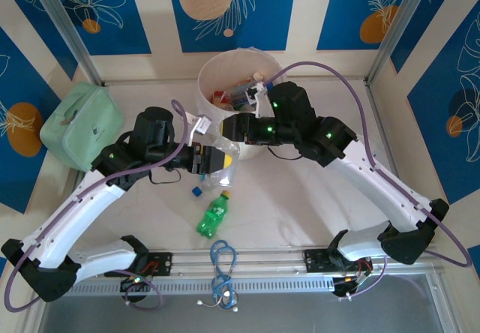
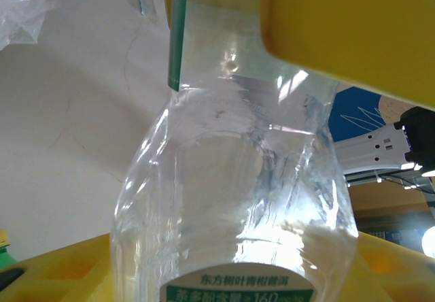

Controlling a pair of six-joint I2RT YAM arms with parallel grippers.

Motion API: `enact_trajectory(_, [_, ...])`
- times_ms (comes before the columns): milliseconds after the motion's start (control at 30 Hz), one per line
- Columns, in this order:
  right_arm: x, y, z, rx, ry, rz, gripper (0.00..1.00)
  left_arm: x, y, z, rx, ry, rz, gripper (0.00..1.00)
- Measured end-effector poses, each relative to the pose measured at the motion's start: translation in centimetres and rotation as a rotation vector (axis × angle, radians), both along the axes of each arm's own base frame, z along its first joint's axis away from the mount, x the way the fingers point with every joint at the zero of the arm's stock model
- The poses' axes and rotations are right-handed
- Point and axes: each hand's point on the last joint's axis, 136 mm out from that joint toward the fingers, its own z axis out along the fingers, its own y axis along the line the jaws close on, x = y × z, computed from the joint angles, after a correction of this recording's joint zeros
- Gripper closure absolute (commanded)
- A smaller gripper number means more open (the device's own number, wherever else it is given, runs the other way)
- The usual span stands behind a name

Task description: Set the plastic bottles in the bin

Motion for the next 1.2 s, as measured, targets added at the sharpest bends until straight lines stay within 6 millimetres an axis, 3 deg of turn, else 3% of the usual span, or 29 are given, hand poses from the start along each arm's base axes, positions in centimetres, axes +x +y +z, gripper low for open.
enact_trajectory(67, [0.0, 0.0, 0.0, -0.001, 0.000, 0.001, 0.63, 0.0, 0.0, -0.1, 0.003, 0.000, 0.000, 0.34])
enact_trajectory(200, [0.1, -0.1, -0.1, -0.006, 0.000, -0.007, 0.66, 0.0, 0.1, 0.0, 0.005, -0.011, 0.001, 0.00])
enact_trajectory(367, [0.8, -0.7, 0.2, -0.011, -0.003, -0.044, 0.67, 0.6, 1.3, 0.3, 0.032, -0.066, 0.074, 0.00])
enact_trajectory(467, [2.5, -2.0, 1.6, 0.013, -0.012, -0.104, 0.67, 1.6, 2.9, 0.6, 0.076, -0.116, 0.180, 0.00])
enact_trajectory(633, [6.3, -5.2, 4.7, 0.073, -0.034, -0.233, 0.68, 4.5, 8.0, 1.4, 0.210, -0.183, 0.468, 0.00])
enact_trajectory(733, [8.4, -6.8, 6.3, 0.096, -0.055, -0.298, 0.69, 5.6, 10.9, 0.8, 0.277, -0.179, 0.599, 0.00])
enact_trajectory(867, [10.5, -8.6, 7.5, 0.113, -0.082, -0.360, 0.69, 5.9, 12.1, -0.8, 0.316, -0.151, 0.648, 0.00])
enact_trajectory(1067, [14.3, -11.1, 5.7, 0.105, -0.031, -0.450, 0.69, 5.8, 12.2, -4.7, 0.384, -0.072, 0.642, 0.04])
enact_trajectory(1200, [17.3, -11.5, 3.9, 0.108, 0.030, -0.472, 0.70, 5.6, 12.4, -6.8, 0.420, -0.031, 0.638, 0.06])
